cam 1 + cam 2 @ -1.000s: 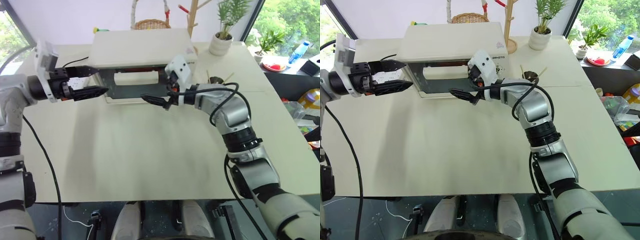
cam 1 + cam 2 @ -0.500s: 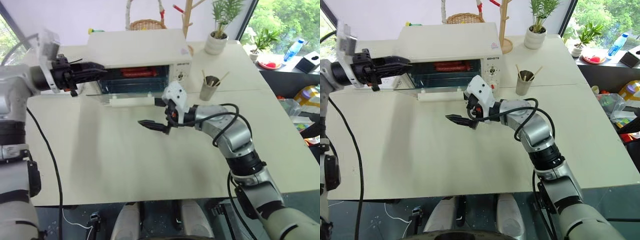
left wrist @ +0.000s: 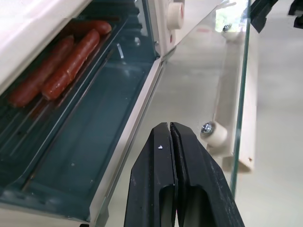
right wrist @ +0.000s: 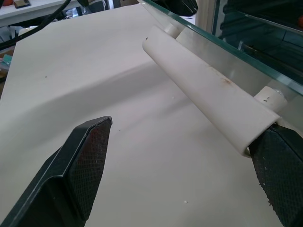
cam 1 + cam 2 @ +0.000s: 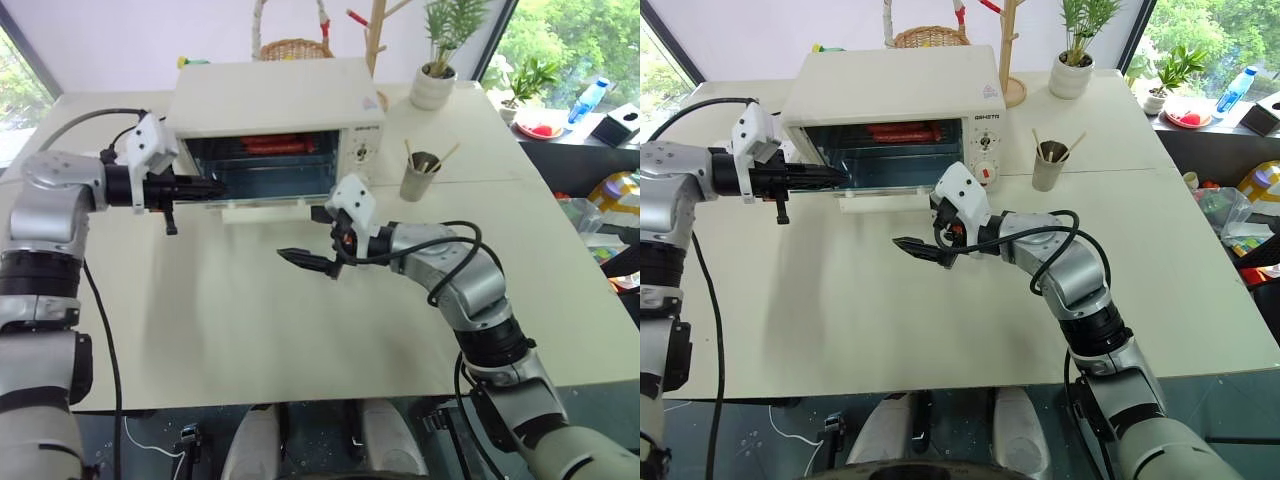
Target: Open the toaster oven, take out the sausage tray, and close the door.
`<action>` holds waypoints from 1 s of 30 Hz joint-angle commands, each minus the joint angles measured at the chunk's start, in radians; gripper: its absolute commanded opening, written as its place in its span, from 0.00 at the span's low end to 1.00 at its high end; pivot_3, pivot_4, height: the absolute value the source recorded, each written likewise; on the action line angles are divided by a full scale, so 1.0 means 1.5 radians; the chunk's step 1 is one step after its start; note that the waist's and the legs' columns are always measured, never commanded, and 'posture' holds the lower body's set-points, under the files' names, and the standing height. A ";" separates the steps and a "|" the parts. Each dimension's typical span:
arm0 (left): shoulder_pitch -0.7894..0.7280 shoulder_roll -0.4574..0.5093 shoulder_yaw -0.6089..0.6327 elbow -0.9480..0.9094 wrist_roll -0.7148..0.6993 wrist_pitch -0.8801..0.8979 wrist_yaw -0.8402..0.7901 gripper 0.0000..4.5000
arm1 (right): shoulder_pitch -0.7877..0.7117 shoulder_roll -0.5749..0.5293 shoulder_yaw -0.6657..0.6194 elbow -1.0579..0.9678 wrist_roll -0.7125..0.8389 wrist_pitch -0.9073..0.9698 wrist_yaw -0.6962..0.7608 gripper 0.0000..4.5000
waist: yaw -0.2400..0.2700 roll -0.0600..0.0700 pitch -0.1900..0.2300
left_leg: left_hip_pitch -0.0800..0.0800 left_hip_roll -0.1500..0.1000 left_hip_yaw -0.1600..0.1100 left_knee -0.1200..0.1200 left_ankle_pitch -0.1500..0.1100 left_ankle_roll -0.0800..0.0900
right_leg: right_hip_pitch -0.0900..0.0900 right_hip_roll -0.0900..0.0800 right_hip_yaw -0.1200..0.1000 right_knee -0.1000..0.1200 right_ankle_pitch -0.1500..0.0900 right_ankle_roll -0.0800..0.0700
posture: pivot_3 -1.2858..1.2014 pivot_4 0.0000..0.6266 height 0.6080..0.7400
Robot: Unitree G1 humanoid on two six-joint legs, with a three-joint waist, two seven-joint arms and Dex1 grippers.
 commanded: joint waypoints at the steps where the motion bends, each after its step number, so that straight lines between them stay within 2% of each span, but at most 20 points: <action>1: -0.016 -0.001 0.008 -0.006 -0.001 -0.002 -0.001 0.01 | 0.012 -0.011 -0.022 -0.058 0.028 0.024 -0.004 1.00 | 0.001 0.000 0.000 | 0.000 0.000 0.000 0.000 0.000 0.000 | 0.000 0.000 0.000 0.000 0.000 0.000 | 0.52 0.24 1.00; 10: -0.018 -0.010 0.012 -0.012 -0.006 0.012 -0.004 0.01 | 0.064 -0.076 -0.050 -0.094 0.024 0.072 -0.040 1.00 | 0.005 0.000 0.000 | 0.000 0.000 0.000 0.001 0.000 0.000 | 0.001 0.000 0.000 0.000 0.000 0.000 | 0.52 0.24 1.00; 17: 0.044 -0.004 0.016 -0.074 -0.021 0.056 -0.002 0.01 | 0.185 -0.210 -0.174 -0.239 0.144 0.148 0.029 1.00 | 0.018 0.000 0.000 | 0.000 0.000 0.000 0.001 0.000 0.000 | 0.001 -0.001 0.000 0.000 0.000 0.000 | 0.52 0.24 1.00; 21: 0.117 -0.004 0.028 -0.141 -0.031 0.076 0.018 0.01 | 0.215 -0.264 -0.246 -0.281 0.202 0.160 0.049 1.00 | 0.016 0.000 0.000 | 0.000 0.001 -0.001 0.002 0.000 0.000 | 0.001 0.000 0.000 0.000 0.000 0.000 | 0.52 0.24 1.00; 25: 0.194 -0.018 0.041 -0.200 -0.040 0.098 0.069 0.01 | 0.206 -0.283 -0.279 -0.282 0.214 0.156 0.023 1.00 | 0.018 0.000 0.000 | 0.000 0.002 -0.002 0.004 0.000 0.000 | 0.002 0.000 0.000 -0.001 0.000 0.000 | 0.52 0.24 1.00; 30: 0.261 -0.057 0.045 -0.216 -0.026 0.091 0.160 0.01 | 0.173 -0.273 -0.270 -0.255 0.182 0.128 -0.032 1.00 | 0.021 0.000 0.000 | 0.000 0.002 -0.002 0.005 0.000 0.000 | 0.003 -0.001 0.000 -0.001 0.000 0.000 | 0.52 0.24 1.00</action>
